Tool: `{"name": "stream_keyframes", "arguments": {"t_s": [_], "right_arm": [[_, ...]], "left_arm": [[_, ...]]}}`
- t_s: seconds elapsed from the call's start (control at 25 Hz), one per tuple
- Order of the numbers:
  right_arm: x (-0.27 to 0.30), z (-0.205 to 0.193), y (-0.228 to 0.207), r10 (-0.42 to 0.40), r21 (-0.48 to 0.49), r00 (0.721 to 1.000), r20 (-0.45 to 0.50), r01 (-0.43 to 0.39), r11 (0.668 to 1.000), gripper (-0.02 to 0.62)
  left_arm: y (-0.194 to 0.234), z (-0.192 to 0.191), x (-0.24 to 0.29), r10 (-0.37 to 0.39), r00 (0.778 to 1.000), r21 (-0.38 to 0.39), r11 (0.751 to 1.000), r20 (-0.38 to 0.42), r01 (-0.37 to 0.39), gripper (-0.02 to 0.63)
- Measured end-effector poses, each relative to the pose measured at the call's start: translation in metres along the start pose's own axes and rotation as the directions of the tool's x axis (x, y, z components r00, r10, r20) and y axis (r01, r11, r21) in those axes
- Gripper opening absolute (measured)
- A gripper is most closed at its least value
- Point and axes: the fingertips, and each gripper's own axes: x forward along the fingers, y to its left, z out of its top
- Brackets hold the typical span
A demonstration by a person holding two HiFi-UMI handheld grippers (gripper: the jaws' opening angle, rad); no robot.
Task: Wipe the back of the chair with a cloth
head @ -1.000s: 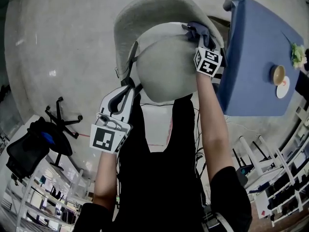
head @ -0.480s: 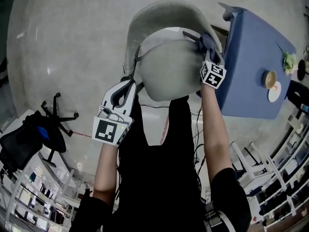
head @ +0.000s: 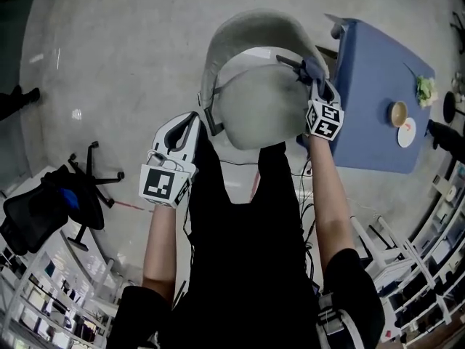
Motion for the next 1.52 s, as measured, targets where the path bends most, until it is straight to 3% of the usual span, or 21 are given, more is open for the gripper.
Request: {"name": "stream_keyframes", "arguments": {"t_s": [0.24, 0.52, 0.96, 1.2, 1.52], "right_arm": [[-0.042, 0.023, 0.019, 0.050, 0.017, 0.997, 0.051, -0.051, 0.999, 0.086], [-0.096, 0.044, 0.031, 0.068, 0.067, 0.994, 0.089, -0.074, 0.995, 0.086], [-0.166, 0.072, 0.070, 0.142, 0.090, 0.977, 0.160, -0.157, 0.983, 0.086], [-0.202, 0.090, 0.092, 0.222, 0.081, 0.953, 0.205, -0.242, 0.967, 0.086], [-0.243, 0.110, 0.125, 0.352, 0.068, 0.899, 0.262, -0.381, 0.922, 0.086]], "left_arm": [[-0.013, 0.031, -0.026, -0.006, 1.000, 0.061, 0.998, 0.020, 0.005, 0.025], [-0.019, 0.066, -0.050, 0.006, 0.998, 0.071, 0.997, 0.063, -0.010, 0.025], [-0.036, 0.089, -0.079, -0.011, 0.997, 0.116, 0.993, 0.076, 0.002, 0.025], [-0.045, 0.096, -0.087, -0.026, 0.996, 0.139, 0.990, 0.083, 0.014, 0.025], [-0.060, 0.102, -0.096, -0.055, 0.994, 0.166, 0.985, 0.097, 0.038, 0.025]]}}
